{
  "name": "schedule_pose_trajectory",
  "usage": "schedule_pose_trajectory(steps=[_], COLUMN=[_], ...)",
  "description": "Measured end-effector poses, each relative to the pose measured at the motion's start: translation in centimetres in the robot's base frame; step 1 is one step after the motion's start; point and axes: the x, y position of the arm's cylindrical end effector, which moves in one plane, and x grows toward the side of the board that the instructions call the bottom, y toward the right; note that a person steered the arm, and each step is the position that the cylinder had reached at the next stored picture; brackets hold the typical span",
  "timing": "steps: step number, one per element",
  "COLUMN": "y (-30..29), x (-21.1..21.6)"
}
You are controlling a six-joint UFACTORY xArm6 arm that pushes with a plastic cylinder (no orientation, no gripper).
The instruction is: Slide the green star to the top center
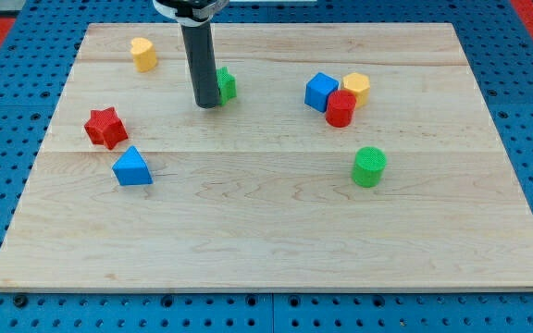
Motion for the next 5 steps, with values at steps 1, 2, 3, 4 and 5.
schedule_pose_trajectory(steps=[1, 2, 3, 4, 5], y=[-0.3, -0.3, -6.0, -6.6, -6.6], x=[0.0, 0.1, 1.3, 1.3, 1.3])
